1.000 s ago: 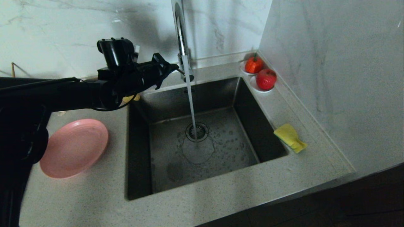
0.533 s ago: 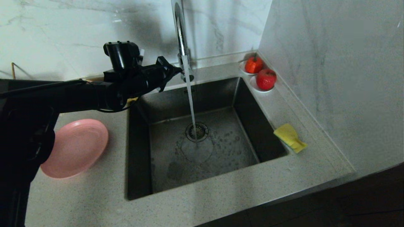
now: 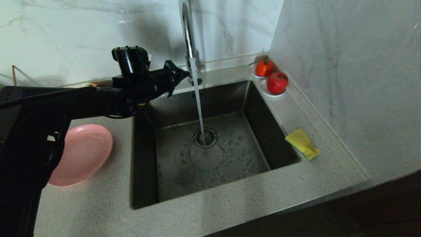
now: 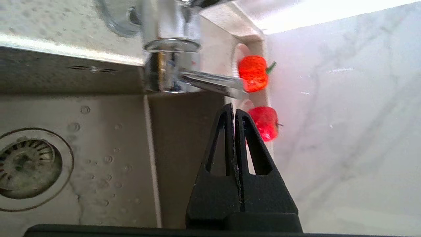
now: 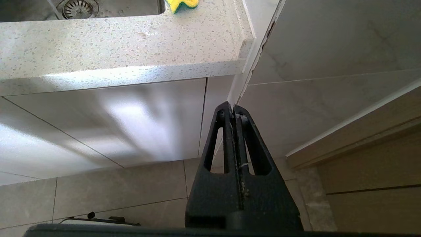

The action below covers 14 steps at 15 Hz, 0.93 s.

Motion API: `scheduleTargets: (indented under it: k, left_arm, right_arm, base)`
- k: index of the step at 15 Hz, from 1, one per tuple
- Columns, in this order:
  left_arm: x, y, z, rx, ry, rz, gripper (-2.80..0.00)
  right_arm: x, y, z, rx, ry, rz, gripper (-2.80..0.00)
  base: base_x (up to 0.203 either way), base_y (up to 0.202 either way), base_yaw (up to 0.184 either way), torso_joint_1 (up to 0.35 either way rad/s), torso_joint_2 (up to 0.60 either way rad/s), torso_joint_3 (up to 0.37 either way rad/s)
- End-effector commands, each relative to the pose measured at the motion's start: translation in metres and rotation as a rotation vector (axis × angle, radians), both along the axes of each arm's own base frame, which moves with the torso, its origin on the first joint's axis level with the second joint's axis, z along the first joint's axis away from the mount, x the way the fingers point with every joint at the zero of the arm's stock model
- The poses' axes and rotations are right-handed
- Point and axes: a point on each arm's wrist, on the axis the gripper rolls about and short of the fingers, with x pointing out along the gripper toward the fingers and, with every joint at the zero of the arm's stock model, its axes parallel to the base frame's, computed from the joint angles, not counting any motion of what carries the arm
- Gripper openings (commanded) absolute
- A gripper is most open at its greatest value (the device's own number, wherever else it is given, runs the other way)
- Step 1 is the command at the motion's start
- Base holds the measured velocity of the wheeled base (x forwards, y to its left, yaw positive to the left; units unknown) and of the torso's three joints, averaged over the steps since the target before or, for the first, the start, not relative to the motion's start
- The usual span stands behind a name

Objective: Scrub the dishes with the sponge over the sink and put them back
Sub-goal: Turn off the faucet

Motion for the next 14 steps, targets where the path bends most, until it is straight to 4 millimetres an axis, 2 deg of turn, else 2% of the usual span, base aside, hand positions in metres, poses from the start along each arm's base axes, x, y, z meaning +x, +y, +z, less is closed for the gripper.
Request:
scheduleTargets:
  k: [1,4,14]
  left_arm:
    - [0.0053,-0.0009,-0.0081,-0.002,0.012,0.015,-2.80]
    - [0.0061,-0.0010,-0.0042,-0.017,-0.048,0.019,-2.80]
    - [0.0095,-0.0002,-0.0060,-0.002,-0.097,0.065,-2.80]
  right_arm:
    - [0.0001,0.0000,0.0000,-0.001,0.001,0.001,-2.80]
    - [0.0001,0.0000,0.0000,-0.001,0.001,0.001,-2.80]
    - [0.0001,0.0000,0.0000,-0.001,0.001,0.001,-2.80]
  base:
    - [0.000,0.000,0.000,0.000,0.00,0.000]
    - [0.000,0.000,0.000,0.000,0.00,0.000]
    - [0.000,0.000,0.000,0.000,0.00,0.000]
